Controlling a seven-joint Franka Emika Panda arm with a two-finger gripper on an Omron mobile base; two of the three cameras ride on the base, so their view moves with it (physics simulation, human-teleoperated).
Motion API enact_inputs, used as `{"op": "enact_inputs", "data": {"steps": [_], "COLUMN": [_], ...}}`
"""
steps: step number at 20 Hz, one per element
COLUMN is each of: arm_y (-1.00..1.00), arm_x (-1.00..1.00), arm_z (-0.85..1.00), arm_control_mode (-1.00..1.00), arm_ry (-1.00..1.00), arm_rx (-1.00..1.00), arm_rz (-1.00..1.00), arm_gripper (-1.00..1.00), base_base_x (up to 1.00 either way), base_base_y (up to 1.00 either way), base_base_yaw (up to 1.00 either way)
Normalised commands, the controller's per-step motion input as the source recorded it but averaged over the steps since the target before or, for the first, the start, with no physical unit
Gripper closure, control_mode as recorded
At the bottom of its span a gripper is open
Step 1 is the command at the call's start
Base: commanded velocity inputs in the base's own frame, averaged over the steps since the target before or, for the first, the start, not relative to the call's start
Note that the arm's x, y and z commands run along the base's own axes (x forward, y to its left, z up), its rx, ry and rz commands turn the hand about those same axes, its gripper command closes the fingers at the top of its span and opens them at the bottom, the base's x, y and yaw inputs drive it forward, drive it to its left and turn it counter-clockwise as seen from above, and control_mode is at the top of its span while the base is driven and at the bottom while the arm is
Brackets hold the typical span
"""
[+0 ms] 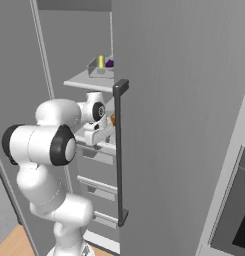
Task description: Take the meat container that has the chicken drumstick and place it on the second highest rack of the freezer. Then take the vegetable container that has the corn and eggplant and place it on the highest rack of the freezer.
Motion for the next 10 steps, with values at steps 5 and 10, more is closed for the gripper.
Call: {"op": "enact_inputs", "data": {"steps": [5,10], "arm_y": [0.23,0.22], "arm_x": [0.04,-0.1], "arm_z": [0.78,0.88], "arm_control_mode": [-1.0,-1.0], "arm_ry": [-0.78,-0.82], "arm_rx": [-0.01,-0.01], "arm_rz": [0.21,0.23], "arm_gripper": [-1.0,-1.0], "base_base_x": [0.0,0.0], "base_base_y": [0.0,0.0], "base_base_yaw": [0.0,0.0]}}
